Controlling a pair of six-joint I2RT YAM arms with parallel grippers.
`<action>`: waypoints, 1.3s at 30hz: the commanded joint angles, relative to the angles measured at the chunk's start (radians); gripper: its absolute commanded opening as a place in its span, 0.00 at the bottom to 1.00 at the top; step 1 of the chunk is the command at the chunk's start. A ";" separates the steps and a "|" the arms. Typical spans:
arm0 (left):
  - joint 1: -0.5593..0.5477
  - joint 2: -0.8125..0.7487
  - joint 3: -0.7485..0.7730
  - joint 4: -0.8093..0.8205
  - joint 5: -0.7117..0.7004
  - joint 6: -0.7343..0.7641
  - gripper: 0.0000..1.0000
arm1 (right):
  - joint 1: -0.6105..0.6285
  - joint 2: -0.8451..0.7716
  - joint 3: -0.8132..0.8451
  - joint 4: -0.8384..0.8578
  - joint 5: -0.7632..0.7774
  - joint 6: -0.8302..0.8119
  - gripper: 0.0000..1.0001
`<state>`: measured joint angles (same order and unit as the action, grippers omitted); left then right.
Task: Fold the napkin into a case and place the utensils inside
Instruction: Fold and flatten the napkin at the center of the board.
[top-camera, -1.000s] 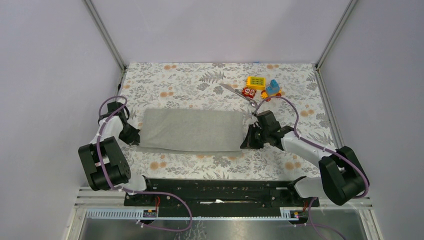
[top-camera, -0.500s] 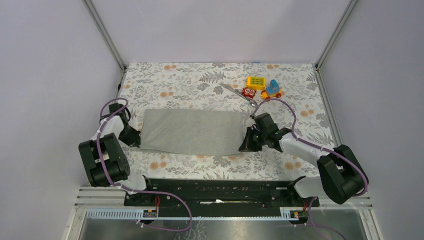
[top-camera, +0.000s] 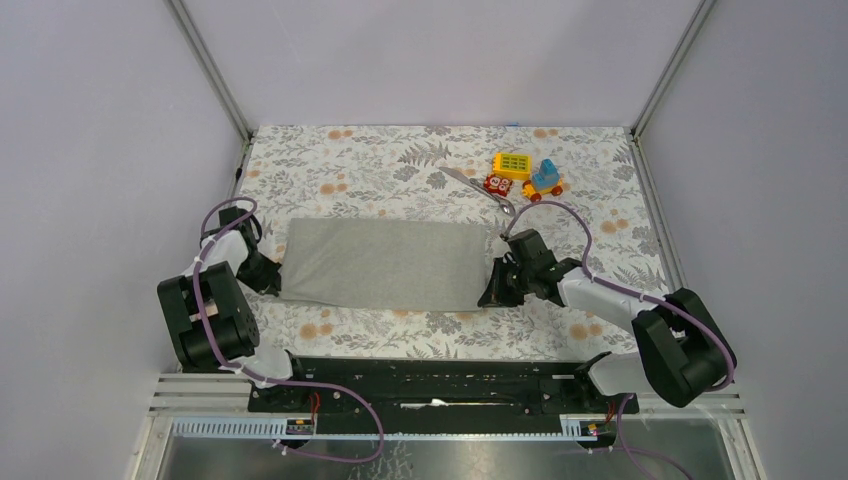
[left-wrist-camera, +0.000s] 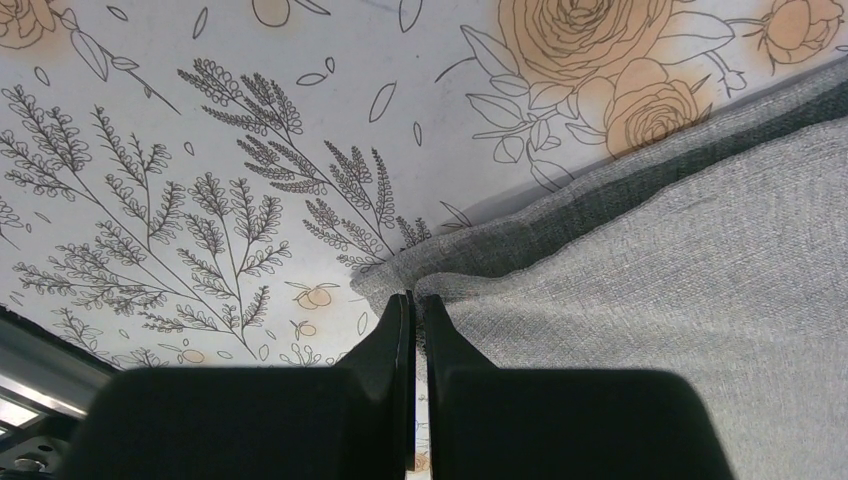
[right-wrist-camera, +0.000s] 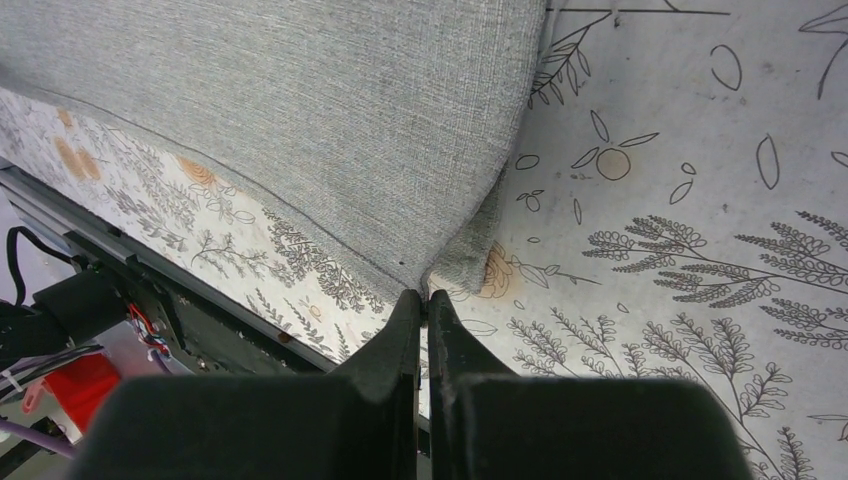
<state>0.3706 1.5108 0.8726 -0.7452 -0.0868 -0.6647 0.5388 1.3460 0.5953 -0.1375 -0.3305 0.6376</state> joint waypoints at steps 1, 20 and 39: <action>0.008 0.008 -0.001 0.017 -0.028 -0.013 0.00 | 0.013 0.025 -0.005 0.030 0.018 0.006 0.00; 0.015 -0.126 0.048 -0.033 -0.046 -0.016 0.56 | 0.015 -0.047 0.042 -0.099 0.004 -0.036 0.52; -0.054 -0.068 -0.002 0.078 0.216 0.035 0.73 | 0.016 0.091 0.148 0.011 -0.175 -0.056 0.95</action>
<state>0.3111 1.3575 0.8875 -0.7334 0.1146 -0.6399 0.5446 1.3895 0.7483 -0.2447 -0.4118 0.5491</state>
